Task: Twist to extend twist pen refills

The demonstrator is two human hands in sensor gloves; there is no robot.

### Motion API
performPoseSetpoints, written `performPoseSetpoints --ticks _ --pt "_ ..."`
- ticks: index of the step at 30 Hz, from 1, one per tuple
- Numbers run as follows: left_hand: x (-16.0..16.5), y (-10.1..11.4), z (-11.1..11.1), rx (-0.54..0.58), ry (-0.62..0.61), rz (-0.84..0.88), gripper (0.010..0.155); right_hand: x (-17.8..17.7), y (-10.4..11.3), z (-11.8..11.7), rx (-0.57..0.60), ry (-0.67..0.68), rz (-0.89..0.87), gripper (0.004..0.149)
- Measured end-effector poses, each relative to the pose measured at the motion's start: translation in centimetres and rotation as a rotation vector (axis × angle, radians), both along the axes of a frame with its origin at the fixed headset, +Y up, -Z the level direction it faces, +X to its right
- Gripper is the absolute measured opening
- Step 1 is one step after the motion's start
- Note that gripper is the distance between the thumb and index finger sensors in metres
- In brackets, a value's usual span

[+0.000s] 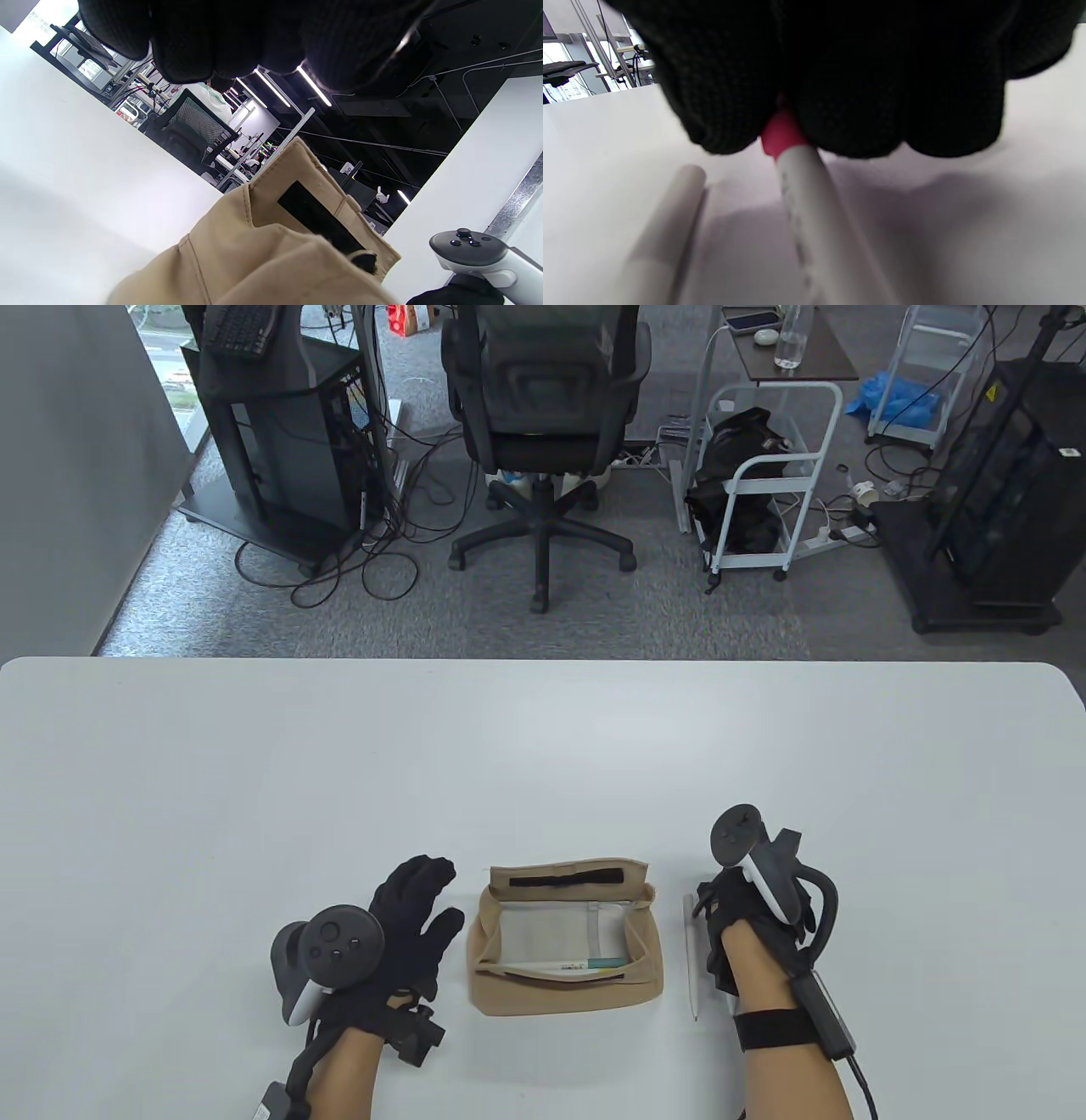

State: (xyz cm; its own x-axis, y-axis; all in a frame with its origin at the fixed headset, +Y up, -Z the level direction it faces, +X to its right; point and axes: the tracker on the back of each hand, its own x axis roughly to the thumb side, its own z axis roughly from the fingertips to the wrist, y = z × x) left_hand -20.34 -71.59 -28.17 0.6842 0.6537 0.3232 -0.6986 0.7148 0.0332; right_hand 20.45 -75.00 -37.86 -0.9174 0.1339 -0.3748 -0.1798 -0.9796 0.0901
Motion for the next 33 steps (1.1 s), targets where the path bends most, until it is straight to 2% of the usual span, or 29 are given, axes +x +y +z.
performPoseSetpoints --ticks 7,23,25,29,33 --pt "0.0 0.0 0.0 0.001 0.004 -0.013 0.068 -0.2 -1.0 -0.2 -0.018 -0.015 0.060 0.053" --pt "0.1 0.0 0.0 -0.005 0.002 -0.035 0.068 -0.2 -0.8 -0.3 -0.058 -0.024 0.069 0.056" --pt "0.1 -0.1 0.0 -0.005 -0.001 -0.037 0.068 0.0 -0.2 -0.2 -0.060 -0.031 0.043 0.057" --pt "0.5 0.1 0.1 0.005 -0.008 -0.058 0.068 -0.2 3.1 0.3 0.042 -0.005 -0.036 0.056" --pt "1.1 0.5 0.4 0.032 -0.021 -0.086 0.069 -1.3 6.1 0.9 0.059 0.100 -0.208 0.055"
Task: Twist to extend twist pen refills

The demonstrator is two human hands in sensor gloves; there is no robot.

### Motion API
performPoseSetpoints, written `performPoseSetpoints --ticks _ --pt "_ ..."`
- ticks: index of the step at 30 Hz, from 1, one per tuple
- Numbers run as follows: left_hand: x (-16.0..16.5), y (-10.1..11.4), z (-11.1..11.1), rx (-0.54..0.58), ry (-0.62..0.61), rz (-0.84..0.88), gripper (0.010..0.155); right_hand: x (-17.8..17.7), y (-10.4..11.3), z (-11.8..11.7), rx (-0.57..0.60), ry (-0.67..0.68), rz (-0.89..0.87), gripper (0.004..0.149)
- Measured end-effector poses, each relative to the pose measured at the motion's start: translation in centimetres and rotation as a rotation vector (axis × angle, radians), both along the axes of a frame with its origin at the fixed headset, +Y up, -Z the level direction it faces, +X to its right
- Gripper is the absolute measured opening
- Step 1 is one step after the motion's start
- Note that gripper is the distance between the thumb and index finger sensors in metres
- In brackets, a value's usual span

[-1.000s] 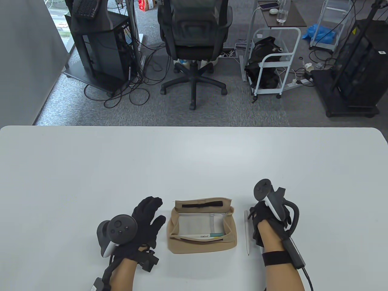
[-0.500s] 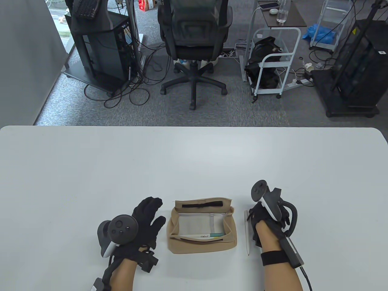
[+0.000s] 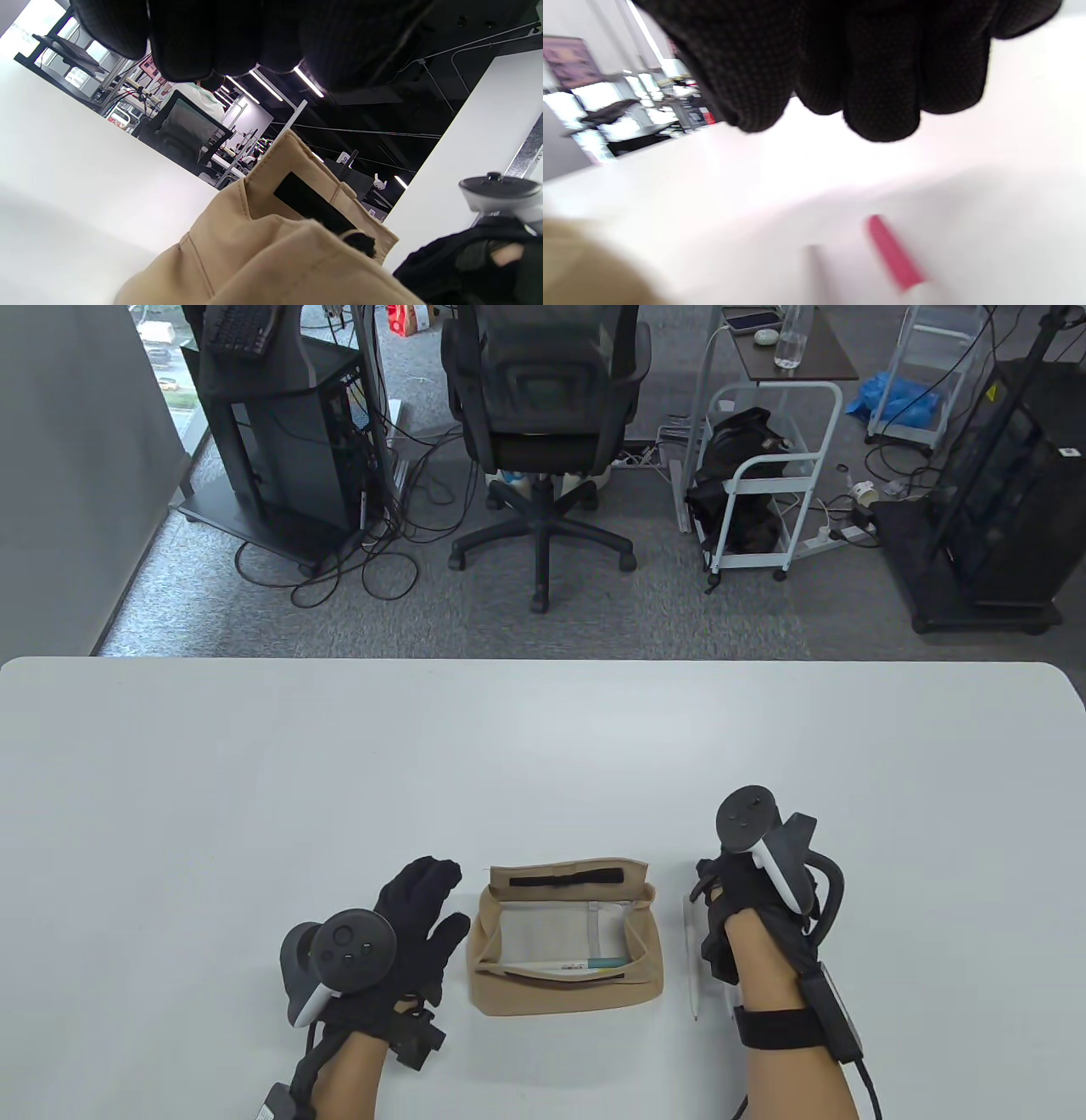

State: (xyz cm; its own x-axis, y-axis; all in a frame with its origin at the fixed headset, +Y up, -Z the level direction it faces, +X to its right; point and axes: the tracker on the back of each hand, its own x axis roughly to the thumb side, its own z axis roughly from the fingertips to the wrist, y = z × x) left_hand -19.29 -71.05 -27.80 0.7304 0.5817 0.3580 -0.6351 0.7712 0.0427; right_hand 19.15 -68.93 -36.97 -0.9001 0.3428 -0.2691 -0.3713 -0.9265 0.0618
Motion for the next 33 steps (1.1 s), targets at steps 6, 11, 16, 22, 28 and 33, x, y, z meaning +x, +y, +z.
performPoseSetpoints --ticks 6,11,16,22,28,33 --pt "1.7 1.2 0.6 0.070 -0.036 -0.088 0.067 -3.3 1.4 0.6 -0.008 0.252 -0.197 0.061" --pt "4.5 3.0 0.7 0.132 -0.079 -0.143 0.057 -6.1 -0.1 0.5 0.018 0.329 -0.079 0.057" --pt "8.3 4.3 -0.5 0.114 -0.127 -0.228 0.045 -6.8 -0.7 0.3 0.051 0.327 -0.032 0.046" --pt "12.6 2.7 -3.1 -0.016 -0.166 -0.339 0.044 -6.6 -0.7 0.2 0.030 0.332 -0.058 0.045" --pt "14.8 -0.6 -3.8 -0.121 -0.179 -0.546 0.043 -6.7 -0.7 0.2 0.031 0.325 -0.044 0.045" --pt "15.5 -2.7 -3.3 -0.212 -0.213 -0.696 0.056 -6.6 -0.7 0.1 0.046 0.319 -0.035 0.045"
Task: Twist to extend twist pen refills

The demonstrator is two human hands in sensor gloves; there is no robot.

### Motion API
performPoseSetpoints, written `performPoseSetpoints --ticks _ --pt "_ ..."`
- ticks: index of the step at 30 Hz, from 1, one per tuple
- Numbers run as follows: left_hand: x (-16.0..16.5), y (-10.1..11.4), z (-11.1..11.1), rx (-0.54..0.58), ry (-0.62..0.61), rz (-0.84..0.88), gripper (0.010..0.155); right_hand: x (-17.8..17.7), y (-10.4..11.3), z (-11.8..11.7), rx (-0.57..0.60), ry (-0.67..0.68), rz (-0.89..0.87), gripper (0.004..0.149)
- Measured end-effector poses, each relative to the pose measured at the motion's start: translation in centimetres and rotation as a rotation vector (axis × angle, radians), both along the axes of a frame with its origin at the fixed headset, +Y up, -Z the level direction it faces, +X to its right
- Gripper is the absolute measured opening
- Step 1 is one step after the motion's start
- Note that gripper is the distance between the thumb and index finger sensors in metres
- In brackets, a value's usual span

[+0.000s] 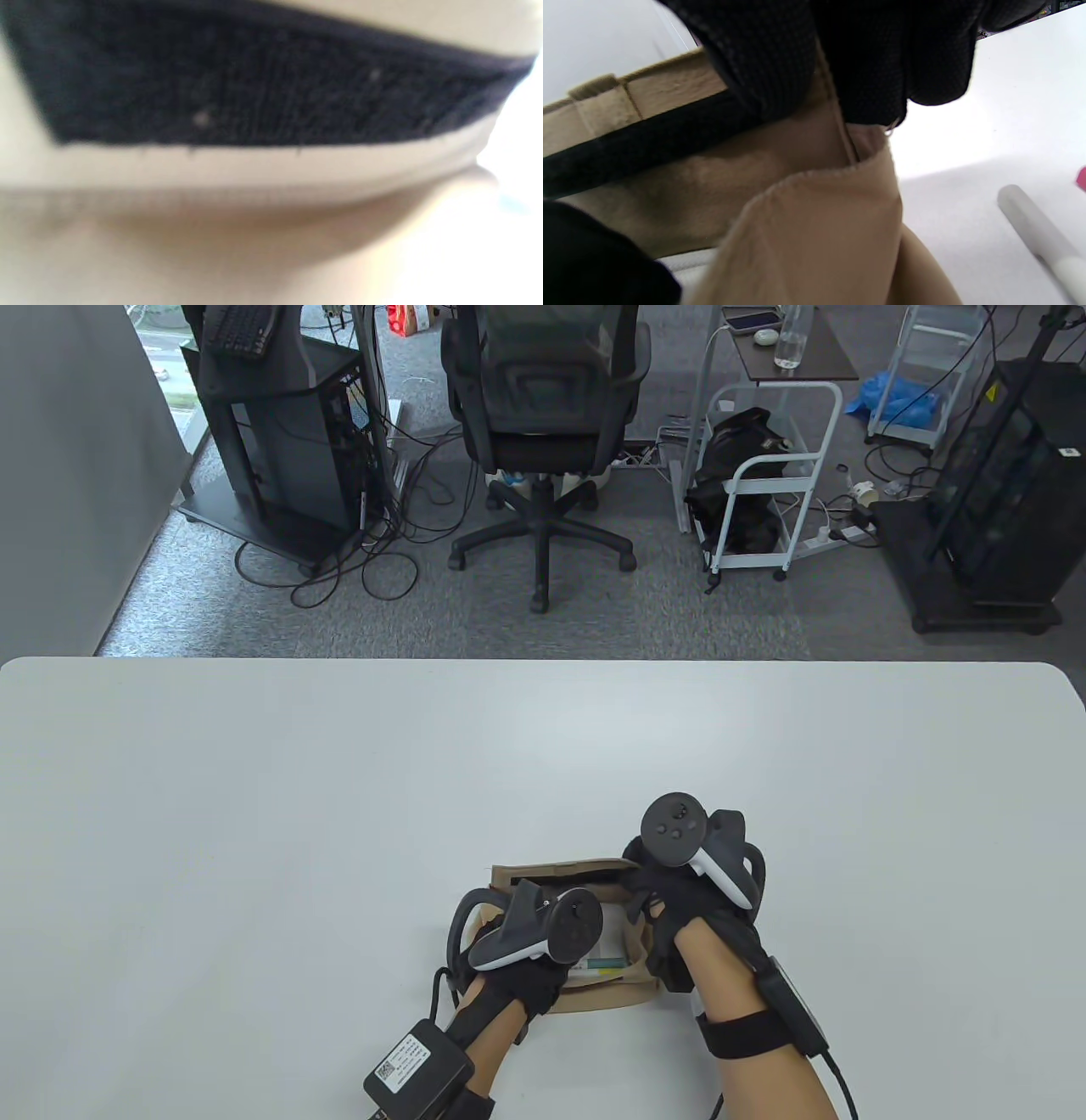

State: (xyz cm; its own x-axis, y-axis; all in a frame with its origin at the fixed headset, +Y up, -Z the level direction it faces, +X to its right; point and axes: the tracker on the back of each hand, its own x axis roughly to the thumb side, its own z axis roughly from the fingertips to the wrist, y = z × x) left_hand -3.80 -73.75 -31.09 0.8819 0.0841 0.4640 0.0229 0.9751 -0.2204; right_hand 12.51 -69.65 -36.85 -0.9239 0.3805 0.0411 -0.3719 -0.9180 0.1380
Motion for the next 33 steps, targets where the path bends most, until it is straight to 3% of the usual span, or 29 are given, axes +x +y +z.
performPoseSetpoints --ticks 5,13,16,29,33 --pt "0.4 -0.9 0.2 -0.052 0.007 -0.078 0.063 0.2 -0.2 -0.2 0.006 -0.012 -0.008 0.046" --pt "0.1 -1.4 0.1 -0.034 0.057 -0.068 0.045 0.2 -0.2 -0.1 0.011 -0.013 -0.005 0.046" --pt "0.4 -1.5 0.2 -0.025 0.051 -0.091 0.045 0.2 -0.2 -0.1 0.013 -0.013 0.001 0.046" --pt "-0.2 -2.1 -0.3 -0.172 0.082 -0.052 0.051 0.0 -0.4 -0.1 0.027 0.000 0.013 0.045" --pt "-0.8 -2.0 0.0 -0.121 0.070 -0.018 0.050 0.0 -0.5 -0.1 0.031 0.021 0.001 0.045"
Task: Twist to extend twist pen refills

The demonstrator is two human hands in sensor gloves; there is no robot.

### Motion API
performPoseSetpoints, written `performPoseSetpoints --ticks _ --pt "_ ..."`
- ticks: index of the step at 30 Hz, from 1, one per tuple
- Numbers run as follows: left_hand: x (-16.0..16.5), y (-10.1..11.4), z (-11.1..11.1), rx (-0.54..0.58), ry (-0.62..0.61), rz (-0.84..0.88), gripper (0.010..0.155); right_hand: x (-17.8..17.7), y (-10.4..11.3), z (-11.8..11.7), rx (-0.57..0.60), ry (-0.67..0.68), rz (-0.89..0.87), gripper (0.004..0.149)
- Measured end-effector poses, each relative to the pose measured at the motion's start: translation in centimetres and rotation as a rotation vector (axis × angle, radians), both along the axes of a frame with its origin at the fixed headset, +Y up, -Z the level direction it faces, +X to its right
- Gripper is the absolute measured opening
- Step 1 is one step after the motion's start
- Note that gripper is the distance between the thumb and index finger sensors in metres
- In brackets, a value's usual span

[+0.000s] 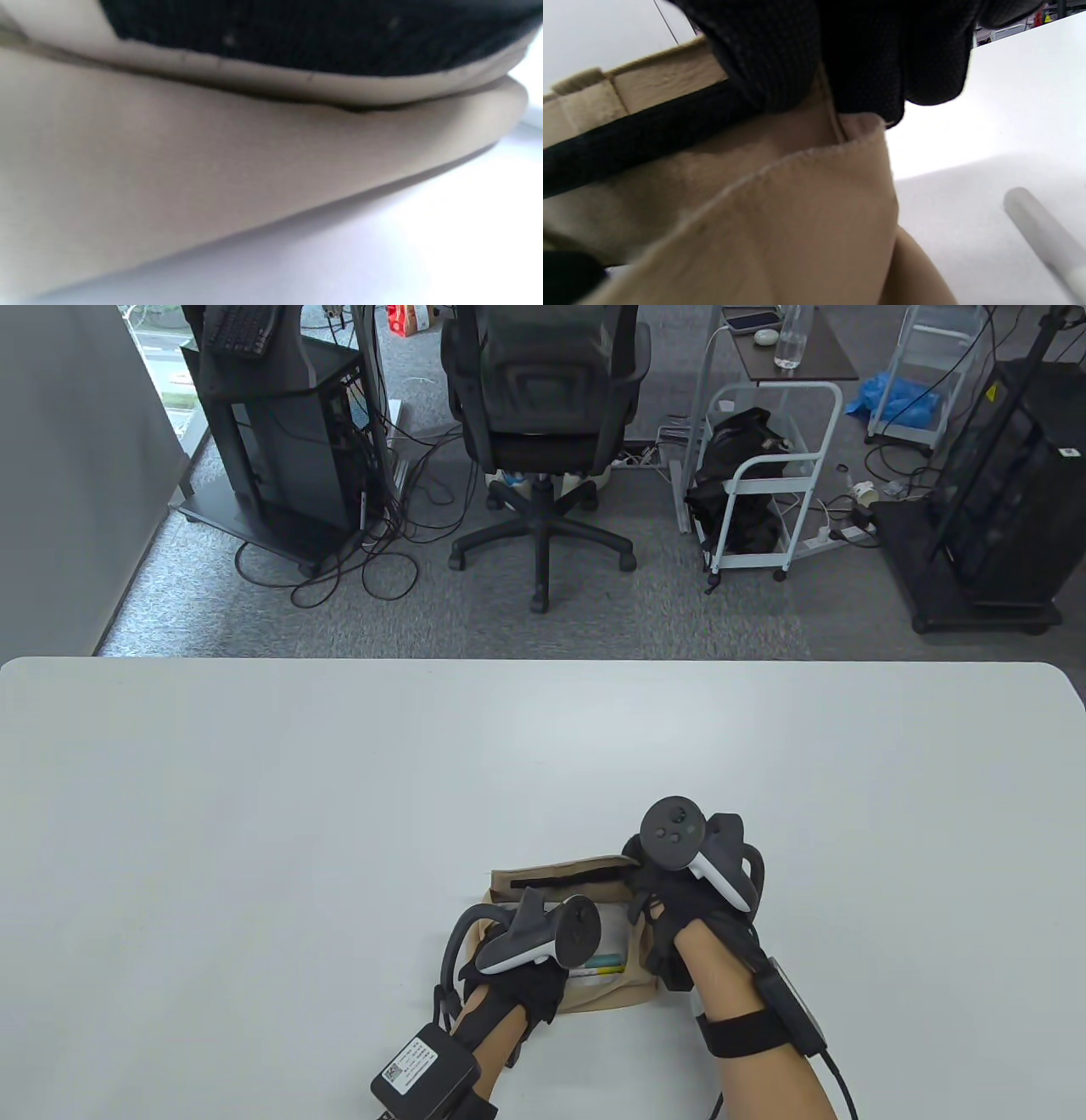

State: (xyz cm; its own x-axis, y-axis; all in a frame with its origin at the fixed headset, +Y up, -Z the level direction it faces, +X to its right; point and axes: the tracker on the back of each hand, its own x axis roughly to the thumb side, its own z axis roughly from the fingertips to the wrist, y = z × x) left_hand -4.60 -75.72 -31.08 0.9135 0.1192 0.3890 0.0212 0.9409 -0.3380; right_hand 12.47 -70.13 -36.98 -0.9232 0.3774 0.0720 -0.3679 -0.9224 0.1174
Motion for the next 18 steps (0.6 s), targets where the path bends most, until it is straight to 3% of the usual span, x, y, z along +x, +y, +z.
performPoseSetpoints --ticks 3,11,15,18 --pt "-1.1 0.9 -0.1 -0.017 0.027 0.158 0.050 0.0 0.0 0.0 -0.003 0.001 -0.002 0.045" --pt "-4.7 4.9 0.8 0.130 0.056 0.500 0.050 0.1 0.4 0.0 0.002 -0.003 -0.009 0.052" --pt "-6.4 6.4 1.1 0.125 0.067 0.747 0.049 0.2 2.3 0.8 0.012 -0.016 -0.057 0.062" --pt "-7.1 6.9 1.4 0.069 0.055 0.957 0.049 0.3 4.9 1.8 0.086 -0.020 -0.097 0.063"
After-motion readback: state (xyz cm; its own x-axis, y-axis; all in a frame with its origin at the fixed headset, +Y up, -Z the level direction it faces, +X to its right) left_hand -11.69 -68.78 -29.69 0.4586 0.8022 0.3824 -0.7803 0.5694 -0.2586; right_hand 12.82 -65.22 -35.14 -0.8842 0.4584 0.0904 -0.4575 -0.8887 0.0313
